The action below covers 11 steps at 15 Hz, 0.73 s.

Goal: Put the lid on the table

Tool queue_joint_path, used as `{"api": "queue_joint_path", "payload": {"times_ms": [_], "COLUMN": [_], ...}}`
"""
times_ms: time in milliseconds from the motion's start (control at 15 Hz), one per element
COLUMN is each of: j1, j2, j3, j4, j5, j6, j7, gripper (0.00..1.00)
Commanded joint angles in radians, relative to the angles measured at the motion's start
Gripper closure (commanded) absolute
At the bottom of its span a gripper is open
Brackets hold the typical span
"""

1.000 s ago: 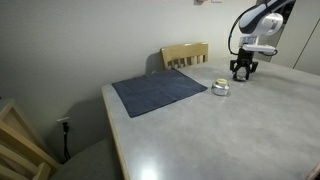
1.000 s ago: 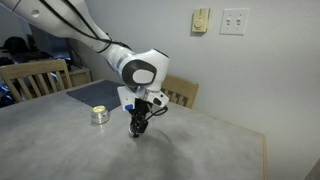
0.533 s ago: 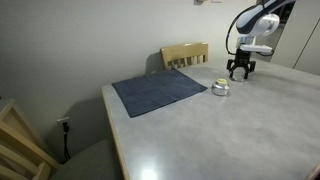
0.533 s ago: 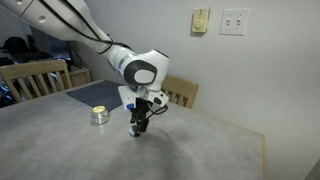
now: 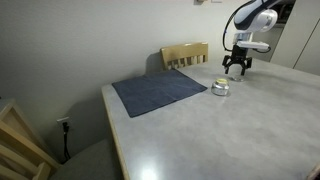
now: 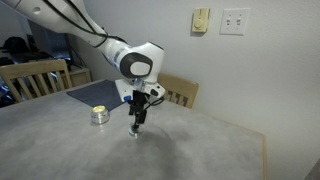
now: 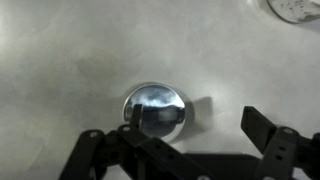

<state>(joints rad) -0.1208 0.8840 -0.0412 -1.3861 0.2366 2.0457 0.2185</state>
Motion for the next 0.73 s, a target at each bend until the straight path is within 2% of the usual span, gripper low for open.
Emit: {"api": "queue_joint_path", "payload": {"times_ms": [0,333,467,533,667], "j1": [0.039,0.096,0.087,0.096,0.1], "j2": [-0.134,-0.268,-0.305,-0.234,-0.267], "j3": [-0.005,0.004,0.041,0.017,0.032], "j4": [-0.155,-0.299,-0.333,-0.237,-0.271], "j5": [0.004,-0.008,0.021,-0.002,0.001], "j6": [0.085,0.186,0.177,0.147,0.147], "j7": [0.039,0.048,-0.017,0.035,0.022], "gripper": [0.0,0.0,0.0,0.0,0.0]}}
